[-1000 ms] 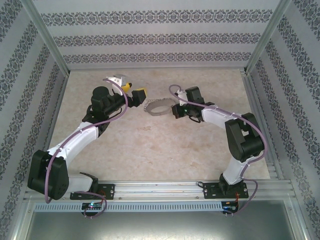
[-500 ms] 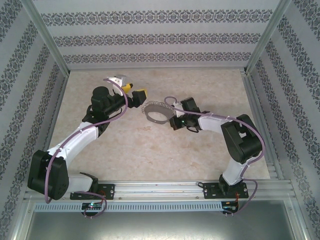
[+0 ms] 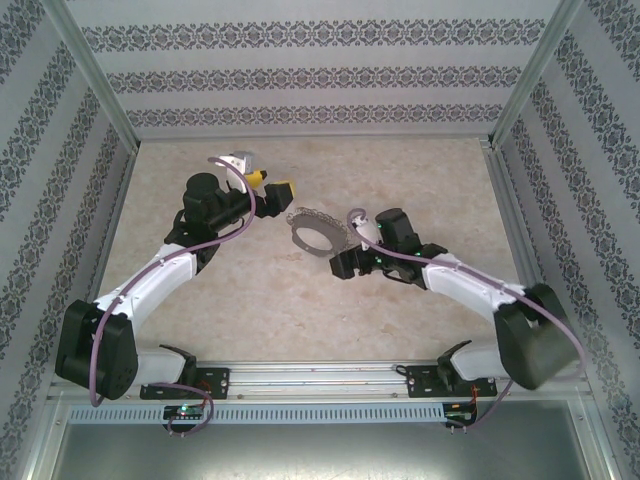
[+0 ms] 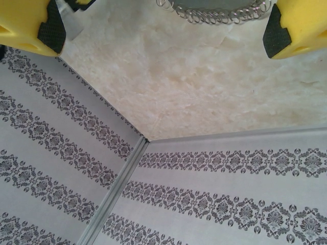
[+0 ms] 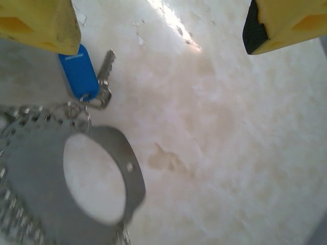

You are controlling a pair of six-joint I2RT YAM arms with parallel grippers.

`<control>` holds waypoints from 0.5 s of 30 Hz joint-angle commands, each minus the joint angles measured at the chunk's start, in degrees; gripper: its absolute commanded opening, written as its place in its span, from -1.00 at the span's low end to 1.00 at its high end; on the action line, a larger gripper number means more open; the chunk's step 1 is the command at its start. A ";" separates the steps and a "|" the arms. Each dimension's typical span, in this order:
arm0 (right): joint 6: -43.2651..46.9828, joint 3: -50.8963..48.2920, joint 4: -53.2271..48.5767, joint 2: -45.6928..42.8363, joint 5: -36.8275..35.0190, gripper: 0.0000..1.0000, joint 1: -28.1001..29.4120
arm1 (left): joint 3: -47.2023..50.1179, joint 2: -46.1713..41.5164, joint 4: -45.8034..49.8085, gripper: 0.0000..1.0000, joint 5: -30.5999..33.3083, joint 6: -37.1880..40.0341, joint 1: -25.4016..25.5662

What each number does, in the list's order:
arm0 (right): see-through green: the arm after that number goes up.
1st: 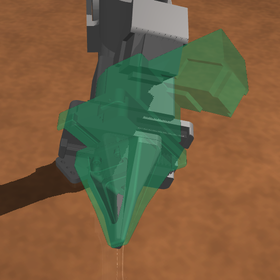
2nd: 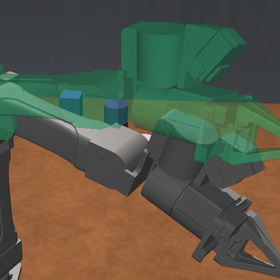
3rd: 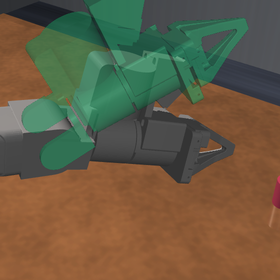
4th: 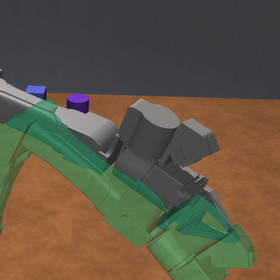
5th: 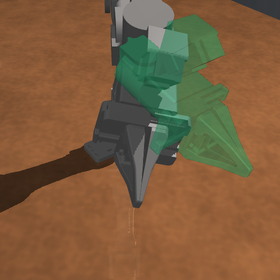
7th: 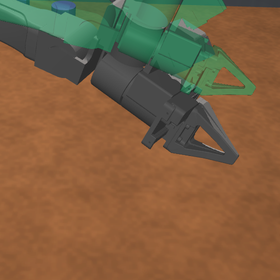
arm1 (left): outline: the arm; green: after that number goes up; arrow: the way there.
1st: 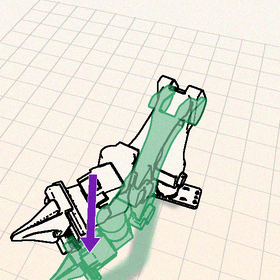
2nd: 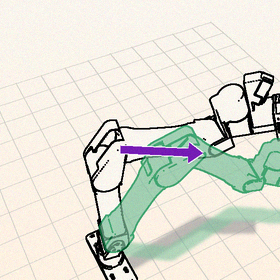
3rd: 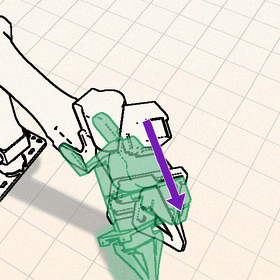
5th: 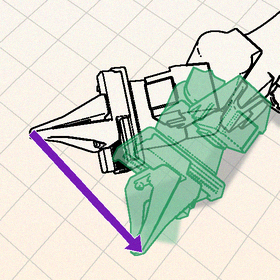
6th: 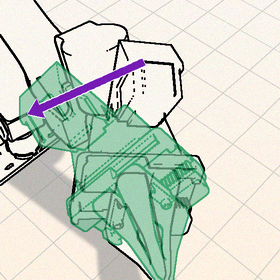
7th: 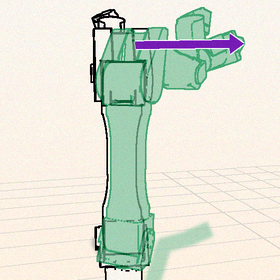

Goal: Put the keys on the keyring

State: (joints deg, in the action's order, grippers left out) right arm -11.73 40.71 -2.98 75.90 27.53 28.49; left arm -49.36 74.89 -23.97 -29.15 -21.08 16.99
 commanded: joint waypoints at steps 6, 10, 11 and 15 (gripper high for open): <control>-4.49 -0.39 -0.41 -11.71 -11.01 0.95 -4.94 | 2.52 -2.95 -2.68 1.00 4.66 -0.53 -0.79; -4.89 0.78 -0.21 -15.07 -19.68 0.95 -8.25 | 7.09 -6.21 -5.33 1.00 11.55 4.81 -0.81; -4.81 1.16 -0.20 -15.67 -22.08 0.95 -9.06 | 8.15 -7.15 -5.48 1.00 13.91 6.97 -0.75; -5.03 0.52 1.96 -17.72 -32.62 0.95 -13.04 | 11.92 -10.47 -4.91 1.00 24.65 17.10 -0.77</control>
State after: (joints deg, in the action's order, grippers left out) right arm -15.40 40.71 -3.01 59.55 5.85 17.63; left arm -39.31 66.85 -26.22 -14.50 -13.43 16.84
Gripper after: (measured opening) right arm 0.978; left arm 0.999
